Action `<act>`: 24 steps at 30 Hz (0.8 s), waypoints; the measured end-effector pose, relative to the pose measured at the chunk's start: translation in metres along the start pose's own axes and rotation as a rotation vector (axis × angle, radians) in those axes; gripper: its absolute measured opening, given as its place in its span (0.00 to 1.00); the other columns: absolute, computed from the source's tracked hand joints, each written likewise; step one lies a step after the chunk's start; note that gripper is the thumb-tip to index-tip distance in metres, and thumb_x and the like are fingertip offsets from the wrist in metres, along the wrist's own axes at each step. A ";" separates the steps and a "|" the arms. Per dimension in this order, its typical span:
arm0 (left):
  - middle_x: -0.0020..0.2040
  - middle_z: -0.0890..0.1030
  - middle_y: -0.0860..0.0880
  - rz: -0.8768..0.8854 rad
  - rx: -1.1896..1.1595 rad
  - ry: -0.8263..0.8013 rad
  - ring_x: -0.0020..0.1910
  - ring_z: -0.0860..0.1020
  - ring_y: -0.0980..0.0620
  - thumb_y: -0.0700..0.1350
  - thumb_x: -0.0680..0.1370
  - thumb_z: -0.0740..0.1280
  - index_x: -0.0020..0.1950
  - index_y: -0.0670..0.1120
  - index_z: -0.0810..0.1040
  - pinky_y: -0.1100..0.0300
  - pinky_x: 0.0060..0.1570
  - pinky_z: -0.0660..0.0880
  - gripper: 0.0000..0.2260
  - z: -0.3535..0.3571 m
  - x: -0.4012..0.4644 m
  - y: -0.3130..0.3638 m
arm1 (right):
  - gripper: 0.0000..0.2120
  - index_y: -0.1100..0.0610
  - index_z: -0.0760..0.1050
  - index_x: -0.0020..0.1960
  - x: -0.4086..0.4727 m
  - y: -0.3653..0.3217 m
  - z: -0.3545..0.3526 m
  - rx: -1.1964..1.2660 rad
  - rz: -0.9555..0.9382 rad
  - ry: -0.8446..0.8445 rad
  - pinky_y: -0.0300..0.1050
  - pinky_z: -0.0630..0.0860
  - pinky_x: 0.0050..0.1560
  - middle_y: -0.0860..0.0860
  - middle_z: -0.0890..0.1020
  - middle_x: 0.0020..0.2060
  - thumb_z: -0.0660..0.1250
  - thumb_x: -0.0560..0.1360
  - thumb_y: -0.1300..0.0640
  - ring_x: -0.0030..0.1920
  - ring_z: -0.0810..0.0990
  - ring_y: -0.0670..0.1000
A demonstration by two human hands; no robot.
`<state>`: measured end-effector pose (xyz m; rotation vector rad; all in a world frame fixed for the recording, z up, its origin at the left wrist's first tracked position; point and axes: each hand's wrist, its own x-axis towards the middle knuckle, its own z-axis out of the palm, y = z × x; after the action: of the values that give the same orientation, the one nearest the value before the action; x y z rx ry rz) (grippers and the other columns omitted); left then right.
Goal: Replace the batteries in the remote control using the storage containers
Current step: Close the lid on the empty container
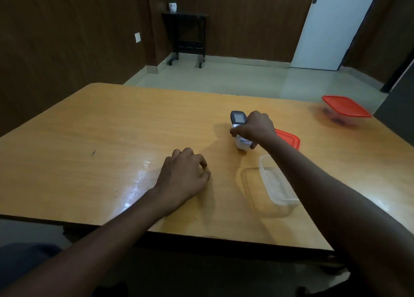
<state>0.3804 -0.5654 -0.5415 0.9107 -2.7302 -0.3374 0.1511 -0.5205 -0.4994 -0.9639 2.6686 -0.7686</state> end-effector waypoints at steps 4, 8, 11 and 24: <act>0.56 0.76 0.51 0.019 0.058 -0.020 0.60 0.72 0.47 0.58 0.79 0.61 0.61 0.54 0.80 0.52 0.56 0.72 0.15 0.002 0.007 -0.002 | 0.19 0.60 0.72 0.42 0.018 -0.003 0.006 -0.014 0.024 -0.018 0.44 0.74 0.22 0.54 0.76 0.36 0.80 0.67 0.51 0.29 0.83 0.60; 0.54 0.76 0.51 0.030 0.053 -0.015 0.59 0.73 0.48 0.58 0.79 0.62 0.60 0.53 0.80 0.51 0.55 0.73 0.15 0.000 0.013 -0.003 | 0.20 0.58 0.70 0.38 0.028 -0.004 0.011 -0.012 0.017 0.022 0.39 0.68 0.19 0.54 0.77 0.37 0.79 0.67 0.50 0.26 0.80 0.56; 0.54 0.77 0.51 0.030 0.041 -0.002 0.59 0.74 0.48 0.58 0.79 0.62 0.59 0.53 0.81 0.51 0.56 0.74 0.15 0.001 0.016 -0.005 | 0.22 0.60 0.73 0.43 0.028 -0.002 0.012 -0.023 0.020 0.039 0.42 0.71 0.22 0.55 0.78 0.40 0.80 0.66 0.47 0.29 0.80 0.56; 0.52 0.80 0.53 0.060 -0.035 0.025 0.56 0.75 0.50 0.58 0.79 0.64 0.58 0.52 0.81 0.53 0.50 0.76 0.14 0.008 0.014 0.016 | 0.46 0.50 0.69 0.75 0.018 0.106 -0.050 -0.394 0.064 -0.160 0.55 0.71 0.67 0.58 0.76 0.69 0.75 0.63 0.32 0.69 0.72 0.63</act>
<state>0.3580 -0.5602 -0.5426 0.8169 -2.7140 -0.3584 0.0629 -0.4427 -0.5138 -0.9682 2.7423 -0.1421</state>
